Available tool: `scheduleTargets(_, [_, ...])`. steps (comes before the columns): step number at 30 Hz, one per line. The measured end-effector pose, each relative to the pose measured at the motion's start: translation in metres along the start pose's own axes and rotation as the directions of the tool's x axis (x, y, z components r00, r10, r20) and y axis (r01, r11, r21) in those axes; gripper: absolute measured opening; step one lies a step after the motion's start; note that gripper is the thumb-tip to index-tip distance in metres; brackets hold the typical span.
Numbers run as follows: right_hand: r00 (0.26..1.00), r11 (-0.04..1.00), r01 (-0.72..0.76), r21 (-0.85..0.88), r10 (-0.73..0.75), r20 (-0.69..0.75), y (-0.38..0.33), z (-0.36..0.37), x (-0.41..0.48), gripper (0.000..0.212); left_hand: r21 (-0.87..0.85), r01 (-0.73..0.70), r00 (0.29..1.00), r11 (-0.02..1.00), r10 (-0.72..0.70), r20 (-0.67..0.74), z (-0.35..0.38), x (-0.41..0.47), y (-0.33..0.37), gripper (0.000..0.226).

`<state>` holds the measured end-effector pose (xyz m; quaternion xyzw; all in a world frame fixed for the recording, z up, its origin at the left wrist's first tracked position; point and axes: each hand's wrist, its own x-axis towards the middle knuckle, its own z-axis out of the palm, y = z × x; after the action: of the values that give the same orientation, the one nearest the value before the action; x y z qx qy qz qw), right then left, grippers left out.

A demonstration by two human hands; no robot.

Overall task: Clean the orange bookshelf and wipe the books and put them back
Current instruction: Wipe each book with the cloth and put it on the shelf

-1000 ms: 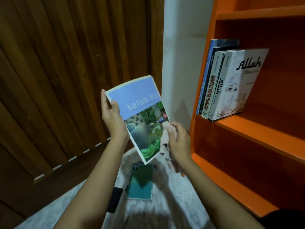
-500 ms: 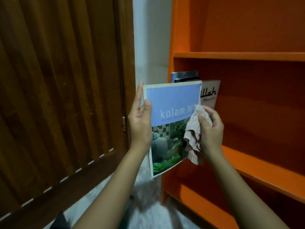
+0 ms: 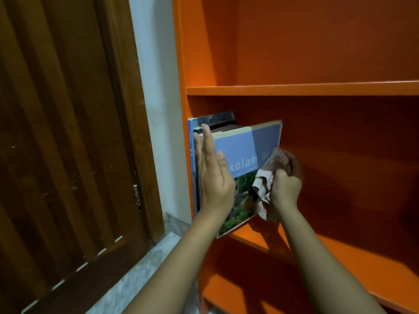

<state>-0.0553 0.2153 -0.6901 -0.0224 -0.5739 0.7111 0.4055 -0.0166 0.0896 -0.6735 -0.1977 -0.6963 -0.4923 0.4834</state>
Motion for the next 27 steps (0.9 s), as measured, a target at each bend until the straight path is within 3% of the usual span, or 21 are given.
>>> scheduleTargets(3, [0.999, 0.999, -0.036, 0.011, 0.036, 0.011, 0.015, 0.007, 0.013, 0.014, 0.086, -0.022, 0.999, 0.996, 0.019, 0.035, 0.009, 0.002, -0.014, 0.056])
scheduleTargets(8, [0.988, 0.991, -0.099, -0.095, 0.109, 0.113, 0.045, 0.006, 0.016, 0.019, 0.201, -0.054, 0.996, 0.978, 0.040, 0.076, 0.010, -0.002, -0.029, 0.063])
scheduleTargets(27, [0.990, 0.974, -0.100, -0.205, 0.118, 0.078, 0.052, -0.013, 0.001, 0.026, 0.184, -0.040, 0.996, 0.982, 0.023, 0.091, 0.005, -0.004, -0.027, 0.063])
